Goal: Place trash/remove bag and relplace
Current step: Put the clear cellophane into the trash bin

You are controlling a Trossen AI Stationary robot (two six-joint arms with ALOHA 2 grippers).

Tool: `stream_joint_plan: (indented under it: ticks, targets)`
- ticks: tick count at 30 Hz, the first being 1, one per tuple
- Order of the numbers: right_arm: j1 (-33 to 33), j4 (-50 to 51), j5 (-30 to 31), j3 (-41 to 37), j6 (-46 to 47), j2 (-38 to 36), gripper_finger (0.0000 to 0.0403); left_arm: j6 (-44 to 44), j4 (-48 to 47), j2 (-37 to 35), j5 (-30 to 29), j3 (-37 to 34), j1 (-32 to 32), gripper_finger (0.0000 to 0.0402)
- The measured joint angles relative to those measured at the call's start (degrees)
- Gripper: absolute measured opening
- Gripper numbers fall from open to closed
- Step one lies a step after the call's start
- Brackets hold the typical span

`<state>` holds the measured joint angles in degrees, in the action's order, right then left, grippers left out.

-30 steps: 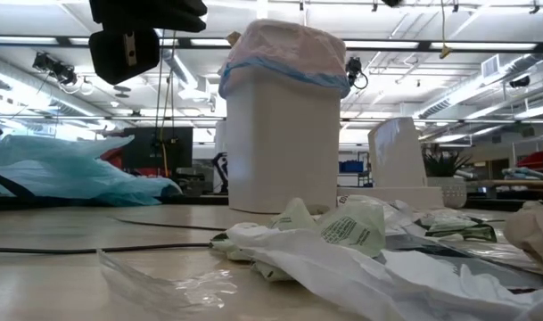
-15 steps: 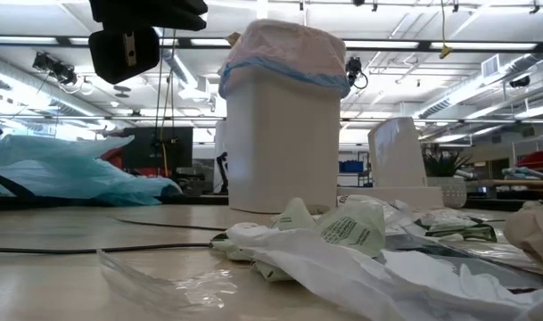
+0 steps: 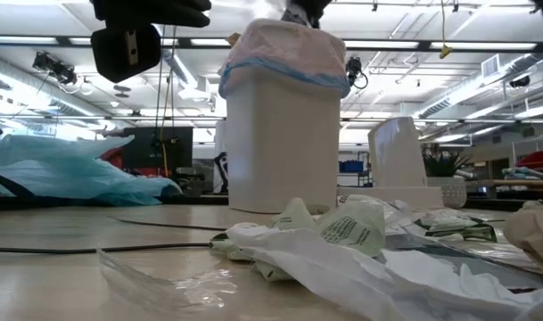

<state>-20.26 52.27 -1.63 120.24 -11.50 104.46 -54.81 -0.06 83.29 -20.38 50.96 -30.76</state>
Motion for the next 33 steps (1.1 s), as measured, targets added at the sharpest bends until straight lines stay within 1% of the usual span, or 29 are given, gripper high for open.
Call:
stream_joint_plan:
  ticks: [3,8,18,26,30,33]
  targets:
    - [-0.6,2.3,0.2,1.8,-1.0,3.4,0.0,-0.5,0.6,0.0,0.0,0.0,0.0,0.0052]
    - [-1.0,3.6,0.5,1.9,-1.5,7.4,0.0,-1.4,0.5,0.0,0.0,0.0,0.0,0.0052]
    - [-0.4,11.0,0.4,1.8,-1.6,14.7,0.0,-1.4,0.5,0.0,-1.2,0.0,0.0,0.0052]
    - [0.3,13.2,0.3,0.8,-1.5,15.5,0.0,-1.5,0.5,0.0,-2.4,0.0,0.0,0.0052]
    - [1.0,13.3,0.3,0.8,-0.7,13.9,0.0003,-2.6,0.6,0.0,-2.4,0.0,0.0,0.0052]
    - [1.5,13.5,0.6,0.8,-0.7,11.7,0.0015,-2.7,0.7,0.0,-2.4,0.0,0.0,0.0052]
